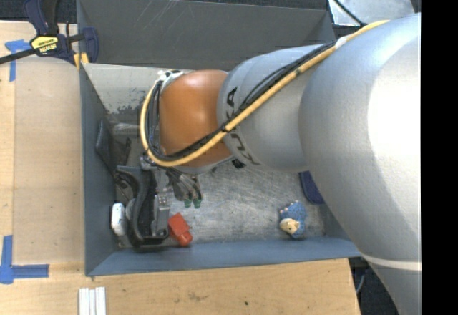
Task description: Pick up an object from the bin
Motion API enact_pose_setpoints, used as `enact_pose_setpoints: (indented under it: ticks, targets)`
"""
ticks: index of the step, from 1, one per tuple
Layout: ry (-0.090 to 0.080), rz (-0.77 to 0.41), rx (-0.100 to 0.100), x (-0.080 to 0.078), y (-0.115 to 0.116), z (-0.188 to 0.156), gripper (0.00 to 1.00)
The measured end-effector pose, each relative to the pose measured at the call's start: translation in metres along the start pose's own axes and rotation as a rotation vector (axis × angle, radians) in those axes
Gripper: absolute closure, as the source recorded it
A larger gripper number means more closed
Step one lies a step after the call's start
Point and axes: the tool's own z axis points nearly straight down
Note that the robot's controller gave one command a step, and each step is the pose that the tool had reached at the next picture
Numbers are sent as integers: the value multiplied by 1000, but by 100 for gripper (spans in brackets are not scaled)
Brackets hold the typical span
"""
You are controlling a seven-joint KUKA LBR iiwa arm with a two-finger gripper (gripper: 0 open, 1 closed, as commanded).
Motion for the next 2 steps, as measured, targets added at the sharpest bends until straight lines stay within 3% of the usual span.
enact_pose_setpoints:
  ticks: [1,2]
  targets:
    - [-10,110,-3,25,15,-43,0]
    - [10,211,1,-17,-20,3,0]
